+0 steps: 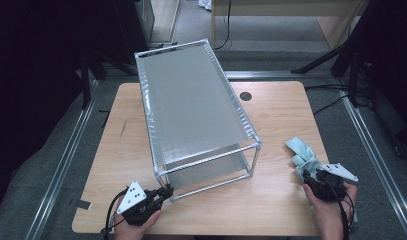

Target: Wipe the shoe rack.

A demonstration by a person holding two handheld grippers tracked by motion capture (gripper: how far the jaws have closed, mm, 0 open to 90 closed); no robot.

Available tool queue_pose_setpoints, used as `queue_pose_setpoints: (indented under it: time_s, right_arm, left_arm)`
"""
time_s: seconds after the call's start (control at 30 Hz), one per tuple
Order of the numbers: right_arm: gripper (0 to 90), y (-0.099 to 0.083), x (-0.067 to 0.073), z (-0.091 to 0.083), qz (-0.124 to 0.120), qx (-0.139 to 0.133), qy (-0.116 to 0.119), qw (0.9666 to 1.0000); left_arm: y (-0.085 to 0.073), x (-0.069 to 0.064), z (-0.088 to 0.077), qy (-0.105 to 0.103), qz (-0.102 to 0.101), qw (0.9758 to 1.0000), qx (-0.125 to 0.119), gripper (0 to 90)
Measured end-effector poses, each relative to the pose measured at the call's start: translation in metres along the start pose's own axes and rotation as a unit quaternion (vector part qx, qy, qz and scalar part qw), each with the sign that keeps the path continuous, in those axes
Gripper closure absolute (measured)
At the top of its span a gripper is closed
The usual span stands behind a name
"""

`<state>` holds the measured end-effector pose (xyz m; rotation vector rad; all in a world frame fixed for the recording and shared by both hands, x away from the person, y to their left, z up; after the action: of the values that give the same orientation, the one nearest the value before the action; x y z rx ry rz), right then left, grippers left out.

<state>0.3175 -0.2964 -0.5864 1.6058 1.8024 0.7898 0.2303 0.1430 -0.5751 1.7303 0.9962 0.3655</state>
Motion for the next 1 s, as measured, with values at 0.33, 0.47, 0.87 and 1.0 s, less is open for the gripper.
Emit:
queue_pose_setpoints:
  time_s: [0.33,0.47,0.87,1.0]
  right_arm:
    - [29.5,0.031,0.134,-0.068,-0.069,-0.107,0.197,0.9722]
    - [41.3,0.034,0.166,-0.057,-0.089,-0.094,0.19,0.9733]
    - [89.6,0.057,0.172,-0.029,-0.055,-0.098,0.192,0.9749]
    - [88.7,0.065,0.169,-0.029,-0.053,-0.108,0.181,0.9761]
  left_arm:
    - [0.001,0.002,0.001,0.002,0.001,1.0,0.0,79.8]
    - [0.001,0.002,0.001,0.002,0.001,1.0,0.0,79.8]
    - [0.001,-0.004,0.005,-0.002,0.005,1.0,-0.001,79.9]
    - [0.001,-0.009,0.007,0.006,0.013,0.9999,0.0,80.1]
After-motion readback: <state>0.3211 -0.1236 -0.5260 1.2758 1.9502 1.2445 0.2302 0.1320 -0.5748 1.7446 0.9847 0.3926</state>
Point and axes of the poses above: each handheld gripper's, and its own axes: z roughly forward along the jaws, y roughly out of its top, x roughly to its left, the point moved 10 cm from there along z, roughly forward along the jaws, and after that the axes turned 3 degrees about -z, right-handed, at the moved point
